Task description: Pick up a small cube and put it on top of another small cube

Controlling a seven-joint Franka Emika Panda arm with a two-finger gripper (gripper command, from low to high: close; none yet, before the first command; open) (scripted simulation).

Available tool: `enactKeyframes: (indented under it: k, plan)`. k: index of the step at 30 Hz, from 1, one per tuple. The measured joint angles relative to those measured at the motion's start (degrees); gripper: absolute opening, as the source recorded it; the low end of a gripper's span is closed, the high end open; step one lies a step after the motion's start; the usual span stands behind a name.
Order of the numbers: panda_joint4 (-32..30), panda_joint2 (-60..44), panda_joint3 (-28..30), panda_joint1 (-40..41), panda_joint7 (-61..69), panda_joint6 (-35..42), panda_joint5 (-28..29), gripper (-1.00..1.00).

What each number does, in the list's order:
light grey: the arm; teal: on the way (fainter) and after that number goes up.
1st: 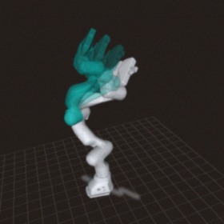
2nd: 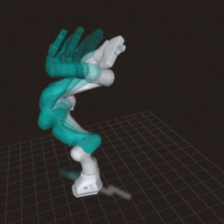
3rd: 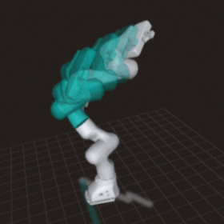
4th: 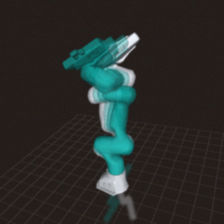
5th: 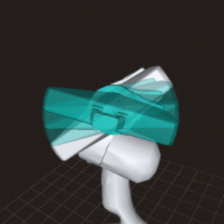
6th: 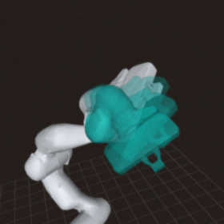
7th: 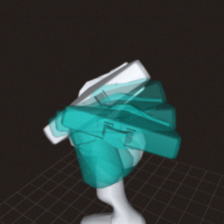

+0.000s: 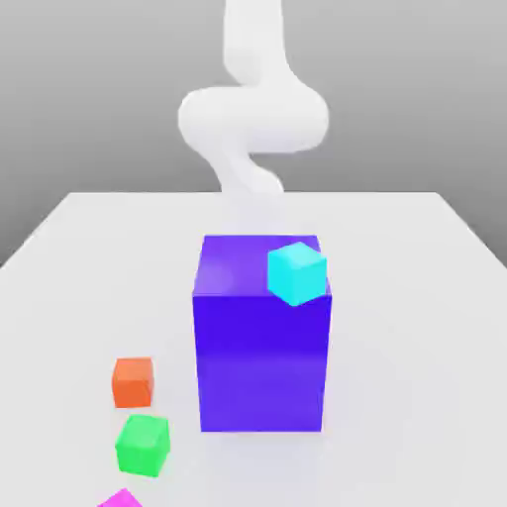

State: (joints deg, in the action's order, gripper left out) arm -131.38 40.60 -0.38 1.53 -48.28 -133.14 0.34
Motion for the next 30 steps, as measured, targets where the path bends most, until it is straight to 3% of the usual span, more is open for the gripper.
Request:
enactKeyframes:
  k: [18, 30]
  plan:
    - [2.9, -37.7, 0.2, 8.3, -17.6, -9.8, 2.5, 0.00]
    - [4.9, -62.6, 2.1, 11.3, -25.4, -16.5, -1.2, 0.00]
